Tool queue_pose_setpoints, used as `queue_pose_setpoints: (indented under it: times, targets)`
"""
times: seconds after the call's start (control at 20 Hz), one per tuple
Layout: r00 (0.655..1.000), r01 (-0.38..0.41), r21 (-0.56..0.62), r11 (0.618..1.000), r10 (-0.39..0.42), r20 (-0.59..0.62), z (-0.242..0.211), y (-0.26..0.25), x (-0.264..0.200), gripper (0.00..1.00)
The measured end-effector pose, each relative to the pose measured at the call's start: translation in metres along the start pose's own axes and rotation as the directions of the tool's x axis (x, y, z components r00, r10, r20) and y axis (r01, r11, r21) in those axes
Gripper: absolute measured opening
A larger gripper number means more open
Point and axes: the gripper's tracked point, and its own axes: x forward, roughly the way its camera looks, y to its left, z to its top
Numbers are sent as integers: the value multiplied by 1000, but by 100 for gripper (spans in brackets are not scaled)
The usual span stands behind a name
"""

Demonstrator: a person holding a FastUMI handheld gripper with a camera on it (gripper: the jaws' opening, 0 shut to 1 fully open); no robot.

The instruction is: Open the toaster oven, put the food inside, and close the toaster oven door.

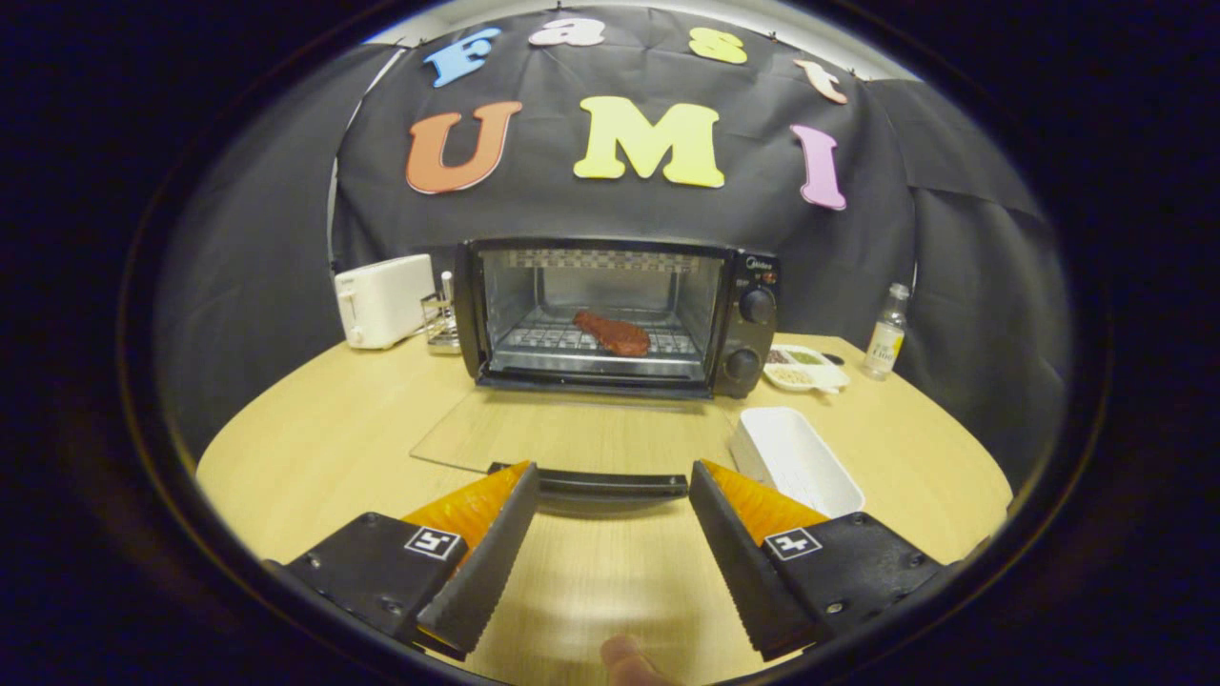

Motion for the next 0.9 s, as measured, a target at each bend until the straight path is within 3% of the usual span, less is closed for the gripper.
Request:
queue_pose_setpoints:
  times: [0.2,0.55,0.8,0.9]
  targets:
    - [996,-26,65,998,32,-87,-22,10,10,100]
    - [980,-18,69,997,31,-197,-46,14,38,100]
    - [977,-41,75,996,56,-205,-42,22,37,100]
    - [982,-18,54,998,28,-189,-37,17,37,100]
